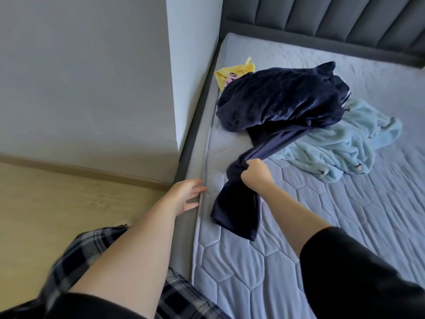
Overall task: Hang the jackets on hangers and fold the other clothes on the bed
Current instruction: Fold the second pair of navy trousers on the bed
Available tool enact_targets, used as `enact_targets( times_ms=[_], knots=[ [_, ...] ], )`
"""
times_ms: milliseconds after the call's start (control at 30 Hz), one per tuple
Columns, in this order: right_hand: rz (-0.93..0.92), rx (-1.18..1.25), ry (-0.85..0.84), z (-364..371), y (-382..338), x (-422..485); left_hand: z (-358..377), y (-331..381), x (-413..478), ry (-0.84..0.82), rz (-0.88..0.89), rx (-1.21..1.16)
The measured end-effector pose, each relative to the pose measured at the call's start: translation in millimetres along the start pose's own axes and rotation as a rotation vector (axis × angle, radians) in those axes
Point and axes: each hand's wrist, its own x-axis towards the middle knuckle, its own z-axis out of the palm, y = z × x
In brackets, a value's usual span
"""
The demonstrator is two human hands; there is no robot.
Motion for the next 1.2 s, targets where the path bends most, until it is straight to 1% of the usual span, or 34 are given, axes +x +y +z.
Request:
enact_targets(
  times_ms=[67,133,167,200,233,267,300,333,367,400,433,467,500,533,567,600,700,733,800,833,867,900,933,967,1000,1033,1067,1100,1133,1167,1200],
  knots=[
    [-0.198,-0.191,-0.204,-9,-13,-12,-1,0,0,0.014,-0.004,-0.032],
    [-0.364,-0.343,-0.479,-15,-22,-29,0,0,-1,0.009,0.001,-0.004],
    [-0.396,-0.359,-0.592,-17,-23,-36,1,0,-1,0.008,0.000,0.012],
    [-0.402,-0.307,-0.658,-18,-23,-39,1,0,-2,0.009,-0.006,0.018],
    [-0.352,-0.157,-0.674,-17,-22,-40,1,-1,-2,0.014,-0.016,0.016],
    [-0.271,0.072,-0.596,-16,-20,-38,0,-1,-2,0.022,-0.026,0.012],
    [-0.194,0.238,-0.403,-15,-15,-32,-1,-2,-3,0.034,-0.033,0.010],
    [-0.179,0.190,-0.169,-15,-8,-22,-1,-3,-4,0.049,-0.034,0.006],
    [-0.202,-0.065,0.015,-15,1,-14,-2,-4,-5,0.063,-0.033,-0.004],
    [-0.208,-0.363,0.058,-12,15,-6,-3,-4,-6,0.070,-0.034,-0.016],
    [-0.227,-0.605,0.012,-10,29,-1,-4,-4,-6,0.070,-0.037,-0.021],
    [-0.236,-0.767,-0.056,-8,41,3,-4,-5,-7,0.064,-0.038,-0.018],
    [-0.248,-0.846,-0.102,-4,50,5,-3,-4,-8,0.056,-0.039,-0.009],
    [-0.241,-0.864,-0.113,0,57,8,-2,-5,-9,0.049,-0.039,0.000],
    [-0.210,-0.825,-0.099,4,60,11,-1,-5,-9,0.048,-0.036,0.008],
    [-0.166,-0.731,-0.059,6,59,12,-1,-5,-10,0.047,-0.030,0.016],
    [0.029,-0.209,0.116,0,34,16,-3,-3,-12,0.039,-0.015,0.027],
    [0.047,-0.040,0.146,-9,21,19,-4,-2,-12,0.033,-0.016,0.017],
    [-0.018,0.280,0.154,-31,-7,19,-3,-1,-12,0.003,-0.020,-0.036],
    [-0.065,0.416,0.089,-42,-21,13,-2,2,-12,-0.015,-0.021,-0.088],
    [-0.105,0.500,-0.037,-50,-32,6,-1,5,-12,-0.039,-0.023,-0.158],
    [-0.139,0.508,-0.201,-53,-37,-2,0,8,-12,-0.074,-0.030,-0.240],
    [-0.165,0.442,-0.365,-51,-38,-12,1,12,-12,-0.120,-0.042,-0.318],
    [-0.192,0.299,-0.511,-45,-38,-22,1,15,-13,-0.159,-0.050,-0.367],
    [-0.229,0.090,-0.617,-38,-37,-30,1,17,-12,-0.179,-0.048,-0.371],
    [-0.280,-0.101,-0.644,-31,-36,-36,1,17,-12,-0.179,-0.039,-0.342],
    [-0.349,-0.212,-0.594,-22,-33,-38,1,15,-11,-0.160,-0.034,-0.288],
    [-0.385,-0.213,-0.505,-17,-32,-38,0,13,-11,-0.139,-0.040,-0.215],
    [-0.396,-0.148,-0.373,-17,-34,-39,0,10,-10,-0.129,-0.046,-0.124],
    [-0.456,-0.109,-0.202,-19,-34,-37,-1,7,-10,-0.130,-0.038,-0.016],
    [-0.565,-0.165,0.002,-21,-34,-34,-1,5,-8,-0.140,-0.008,0.104]
  ],
)
